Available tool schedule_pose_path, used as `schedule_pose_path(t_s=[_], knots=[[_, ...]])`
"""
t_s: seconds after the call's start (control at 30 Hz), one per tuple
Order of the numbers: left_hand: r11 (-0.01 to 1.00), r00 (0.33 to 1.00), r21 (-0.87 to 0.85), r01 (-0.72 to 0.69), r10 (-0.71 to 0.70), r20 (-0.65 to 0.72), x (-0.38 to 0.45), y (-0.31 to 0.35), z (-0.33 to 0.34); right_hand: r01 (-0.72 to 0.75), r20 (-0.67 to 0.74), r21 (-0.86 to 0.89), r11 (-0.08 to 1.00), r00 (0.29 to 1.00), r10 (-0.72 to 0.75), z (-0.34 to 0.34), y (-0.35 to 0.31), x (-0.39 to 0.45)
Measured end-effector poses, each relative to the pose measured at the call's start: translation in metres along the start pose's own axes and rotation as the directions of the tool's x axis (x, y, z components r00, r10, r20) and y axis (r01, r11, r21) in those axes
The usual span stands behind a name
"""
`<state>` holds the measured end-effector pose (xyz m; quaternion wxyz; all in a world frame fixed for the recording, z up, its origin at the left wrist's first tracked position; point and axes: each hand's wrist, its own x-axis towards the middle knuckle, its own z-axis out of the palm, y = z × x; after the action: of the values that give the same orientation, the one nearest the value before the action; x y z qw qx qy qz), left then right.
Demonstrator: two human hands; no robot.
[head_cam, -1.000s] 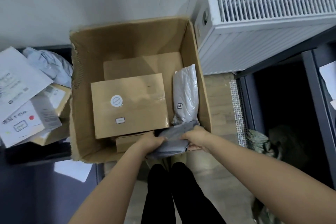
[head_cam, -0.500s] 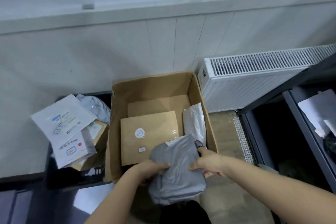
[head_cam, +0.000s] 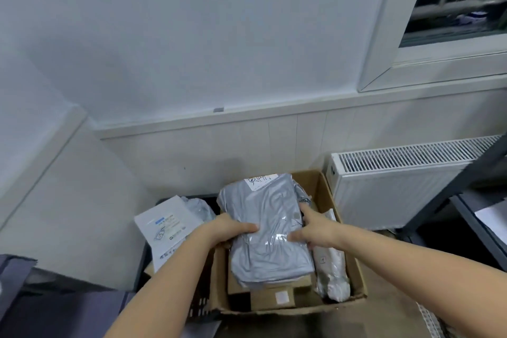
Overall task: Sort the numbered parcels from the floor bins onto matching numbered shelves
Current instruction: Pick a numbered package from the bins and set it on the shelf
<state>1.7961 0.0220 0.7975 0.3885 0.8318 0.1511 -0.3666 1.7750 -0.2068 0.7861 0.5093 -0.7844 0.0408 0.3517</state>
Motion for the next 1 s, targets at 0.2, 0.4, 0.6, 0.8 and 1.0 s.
schedule_pose_path(t_s=[0.2, 0.4, 0.6, 0.8, 1.0], knots=[[0.991, 0.989, -0.051, -0.122, 0.117, -0.091, -0.022, 0.002, -0.024, 0.117, -0.087, -0.081, 0.990, 0.988, -0.124, 0.006, -0.030, -0.005], [0.976, 0.939, -0.067, -0.205, 0.178, -0.293, -0.032, 0.002, -0.033, 0.347, -0.246, -0.138, 0.927, 0.895, -0.372, 0.018, -0.055, -0.004], [0.779, 0.923, -0.495, -0.384, 0.318, -0.216, -0.051, 0.024, -0.030, 0.315, -0.208, -0.816, 0.485, 0.622, -0.755, 0.054, -0.091, -0.004], [0.478, 0.885, -0.745, -0.466, 0.240, -0.399, -0.059, 0.025, -0.050, 0.505, 0.156, -0.844, 0.180, 0.554, -0.818, 0.065, -0.090, 0.013], [0.448, 0.846, -0.776, -0.444, -0.074, -0.527, -0.045, 0.013, -0.073, 0.689, 0.352, -0.713, 0.130, 0.511, -0.784, 0.045, -0.099, 0.006]])
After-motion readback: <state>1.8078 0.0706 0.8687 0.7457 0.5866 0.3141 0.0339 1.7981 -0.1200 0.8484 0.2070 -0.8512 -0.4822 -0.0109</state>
